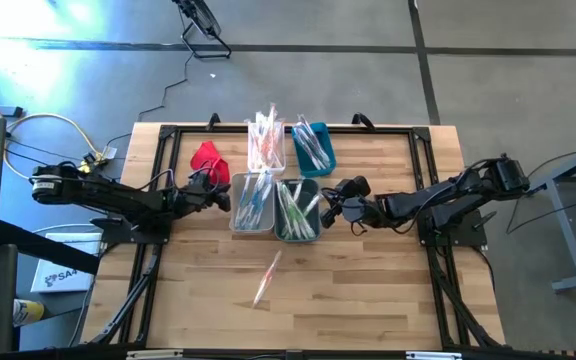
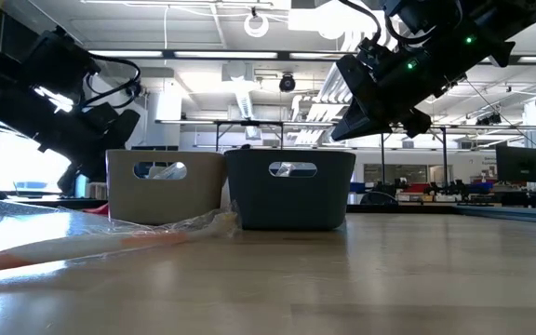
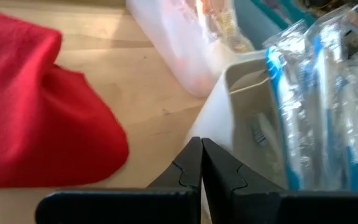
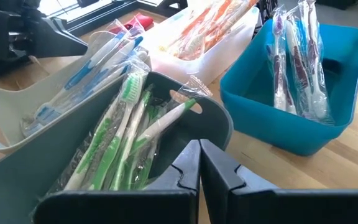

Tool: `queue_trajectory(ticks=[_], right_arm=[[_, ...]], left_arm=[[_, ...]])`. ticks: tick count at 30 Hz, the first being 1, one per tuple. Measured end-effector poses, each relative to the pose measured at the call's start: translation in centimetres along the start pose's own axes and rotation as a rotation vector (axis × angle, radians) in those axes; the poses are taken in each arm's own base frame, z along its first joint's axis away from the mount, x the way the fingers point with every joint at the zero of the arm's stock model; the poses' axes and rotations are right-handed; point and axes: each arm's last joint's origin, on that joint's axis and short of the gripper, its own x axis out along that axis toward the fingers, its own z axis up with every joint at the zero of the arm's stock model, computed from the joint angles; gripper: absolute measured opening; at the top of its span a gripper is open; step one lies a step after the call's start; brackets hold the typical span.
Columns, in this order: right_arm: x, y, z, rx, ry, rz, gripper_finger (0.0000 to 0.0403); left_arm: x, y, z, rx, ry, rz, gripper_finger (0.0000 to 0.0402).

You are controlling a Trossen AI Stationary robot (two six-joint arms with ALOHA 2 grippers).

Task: Pick & Place Toothbrushes
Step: Adjust the bins

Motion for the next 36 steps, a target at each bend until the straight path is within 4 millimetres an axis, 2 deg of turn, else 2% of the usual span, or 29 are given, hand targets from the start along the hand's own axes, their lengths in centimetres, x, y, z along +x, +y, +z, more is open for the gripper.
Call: queue_trajectory(ticks=[13, 23, 31, 36], right_arm=[[0.0, 0.0, 0.0, 0.0, 0.0, 0.0, 0.0002], [0.0, 0.0, 0.0, -0.001, 0.0, 0.0, 0.0003], [0.0, 0.0, 0.0, -0.025, 0.005, 0.003, 0.0003], [0.5, -0.9, -0.1, -0.055, 0.044, -0.051, 0.0003]], left_arm=[[0.6, -0.2, -0.4, 0.002, -0.003, -0.003, 0.0003], [2.1, -1.7, -0.2, 0.07, 0.017, 0.019, 0.0003], [2.1, -1.4, -0.4, 0.094, 0.036, 0.052, 0.0003], [2.1, -1.4, -0.4, 0.094, 0.034, 0.053, 0.0003]])
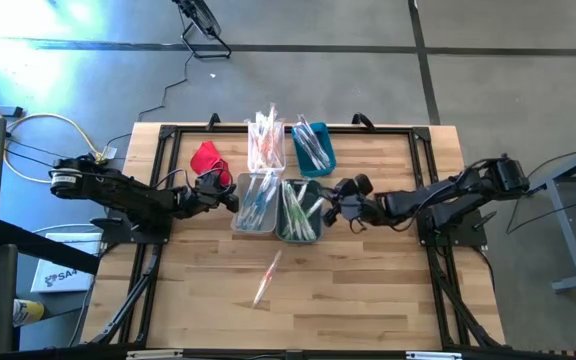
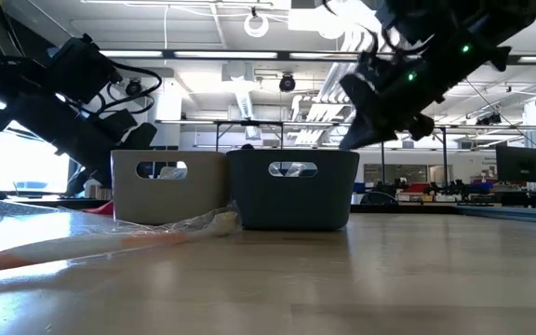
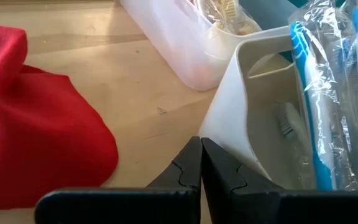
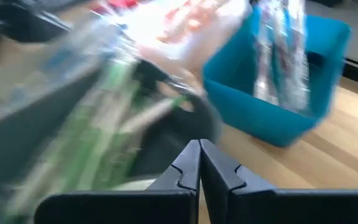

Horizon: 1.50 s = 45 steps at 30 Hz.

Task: Pick & Place Toothbrushes
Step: Adjust the bins

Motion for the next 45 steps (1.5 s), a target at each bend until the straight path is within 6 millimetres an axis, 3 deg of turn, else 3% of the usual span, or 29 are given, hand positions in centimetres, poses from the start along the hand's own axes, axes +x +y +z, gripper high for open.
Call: queue_trajectory(ticks=[6, 12, 15, 25, 36, 45], right_arm=[[2.4, -3.3, 1.0, 0.056, 0.118, -0.035, 0.0003], [4.1, -5.8, 3.3, 0.064, 0.056, 0.0, 0.0002], [5.0, -8.0, 4.1, 0.114, 0.077, 0.002, 0.0002], [6.5, -13.4, 5.1, 0.203, 0.112, -0.086, 0.0002], [9.4, -16.5, 4.0, 0.269, 0.14, -0.076, 0.0002], [11.5, -17.4, 5.6, 0.242, 0.168, -0.119, 0.0002]], left_arm=[[0.0, 0.0, 0.0, 0.0, 0.0, 0.0, 0.0003], [0.0, 0.0, 0.0, 0.011, 0.002, 0.003, 0.0003], [0.0, 0.0, 0.0, 0.012, 0.002, 0.003, 0.0003], [0.0, 0.0, 0.0, 0.029, 0.002, 0.004, 0.0003], [0.0, 0.0, 0.0, 0.027, 0.007, -0.003, 0.0003], [0.0, 0.0, 0.0, 0.024, 0.007, -0.004, 0.0003]])
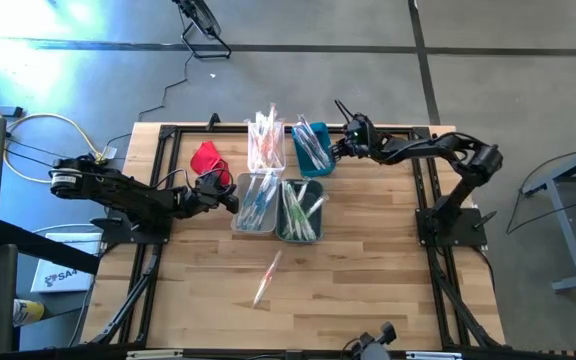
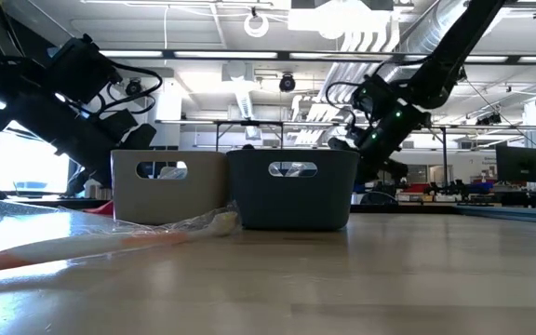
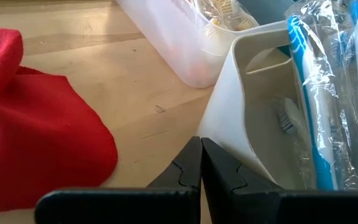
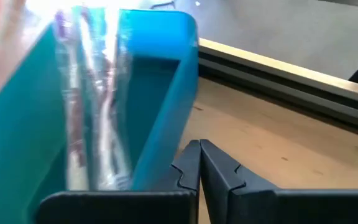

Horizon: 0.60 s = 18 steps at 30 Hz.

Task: Pick & Place Toothbrushes
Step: Adjust the bins

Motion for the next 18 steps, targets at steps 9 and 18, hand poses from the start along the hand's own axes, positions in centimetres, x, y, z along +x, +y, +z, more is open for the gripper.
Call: queue_trajectory(ticks=[9, 18], right_arm=[[2.6, -0.5, -0.1, 0.016, 0.083, -0.004, 0.0002], [3.1, 0.3, 0.5, 0.008, 0.076, 0.091, 0.0002]], left_arm=[[0.0, 0.0, 0.0, 0.001, 0.004, -0.004, 0.0003], [0.0, 0.0, 0.0, 0.003, 0.005, -0.006, 0.0003]])
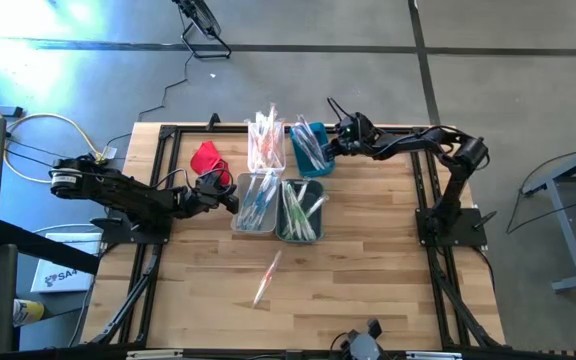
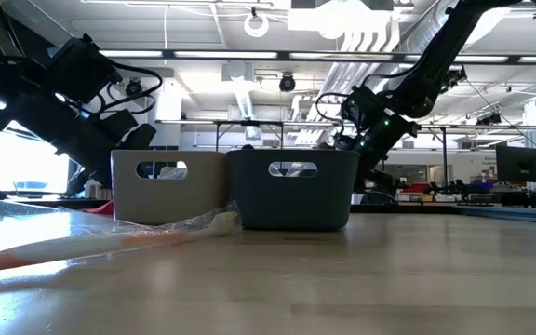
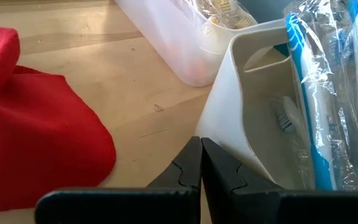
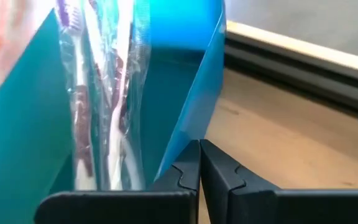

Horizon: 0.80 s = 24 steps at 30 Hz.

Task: Pick & Place Toothbrushes
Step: Adjust the bins

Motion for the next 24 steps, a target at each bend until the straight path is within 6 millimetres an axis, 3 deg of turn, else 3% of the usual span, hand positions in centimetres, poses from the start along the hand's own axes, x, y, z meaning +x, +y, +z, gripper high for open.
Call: queue_trajectory(ticks=[16, 24], right_arm=[[0.0, 3.2, -1.3, -0.037, 0.047, 0.091, 0.0002], [0.0, 3.7, -1.4, -0.047, 0.041, 0.106, 0.0002]], left_arm=[[0.0, 0.0, 0.0, 0.0, 0.0, 0.0, 0.0003], [0.0, 0.0, 0.0, 0.0, 0.0, 0.0, 0.0003]])
